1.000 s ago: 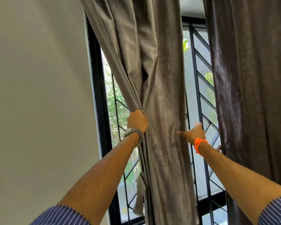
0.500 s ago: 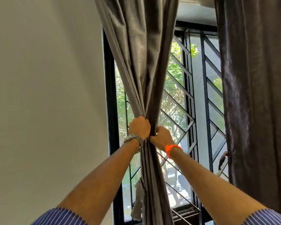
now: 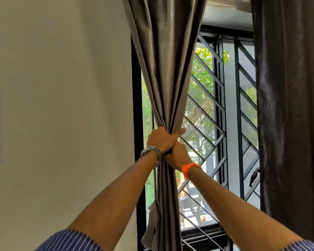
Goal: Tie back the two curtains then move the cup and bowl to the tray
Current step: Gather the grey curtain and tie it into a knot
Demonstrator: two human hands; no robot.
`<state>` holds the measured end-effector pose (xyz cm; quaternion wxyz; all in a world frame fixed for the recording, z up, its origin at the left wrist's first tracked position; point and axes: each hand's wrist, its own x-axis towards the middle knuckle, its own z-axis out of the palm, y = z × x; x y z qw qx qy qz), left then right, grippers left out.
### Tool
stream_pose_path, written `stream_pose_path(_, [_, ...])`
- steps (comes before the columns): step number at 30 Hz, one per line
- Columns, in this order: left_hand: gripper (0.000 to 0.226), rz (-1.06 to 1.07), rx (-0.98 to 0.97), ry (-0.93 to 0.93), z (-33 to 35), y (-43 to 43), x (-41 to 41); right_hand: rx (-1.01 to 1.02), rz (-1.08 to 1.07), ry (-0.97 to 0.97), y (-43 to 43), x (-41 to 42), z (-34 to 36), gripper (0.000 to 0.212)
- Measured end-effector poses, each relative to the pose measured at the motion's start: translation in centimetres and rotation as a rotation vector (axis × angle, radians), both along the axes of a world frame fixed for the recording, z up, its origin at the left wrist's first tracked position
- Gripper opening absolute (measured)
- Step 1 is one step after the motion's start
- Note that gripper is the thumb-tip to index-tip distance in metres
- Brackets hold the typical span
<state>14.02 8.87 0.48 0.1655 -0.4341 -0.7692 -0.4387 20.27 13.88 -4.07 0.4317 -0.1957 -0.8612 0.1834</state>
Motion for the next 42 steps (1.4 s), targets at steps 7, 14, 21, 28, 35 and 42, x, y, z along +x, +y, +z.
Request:
stream_pose_path(7, [0.027,0.114,0.002,0.121,-0.2,-0.2,1.1,-0.066,0.002,0.069,0.0,1.2,-0.6,0.016])
stream_pose_path(14, [0.022,0.119,-0.023,0.167,-0.2,-1.1,1.4,-0.323,0.081,0.316,0.6,2.6,1.8,0.029])
stream_pose_path(21, [0.071,-0.026,0.048,0.156,0.2,-0.3,1.6,-0.436,0.21,0.39,-1.9,1.5,7.4,0.092])
stream_pose_path(28, [0.054,-0.046,0.098,0.196,0.5,-0.5,0.5,-0.419,0.046,0.38,-2.2,-1.2,8.9,0.077])
stream_pose_path(35, [0.07,-0.089,0.272,0.039,1.7,-0.1,-0.4,-0.347,-0.031,0.327,-2.6,-2.1,10.4,0.043])
stream_pose_path(42, [0.043,-0.046,0.352,0.012,1.6,-0.1,-1.7,-0.303,-0.098,0.289,-3.0,-3.5,10.7,0.039])
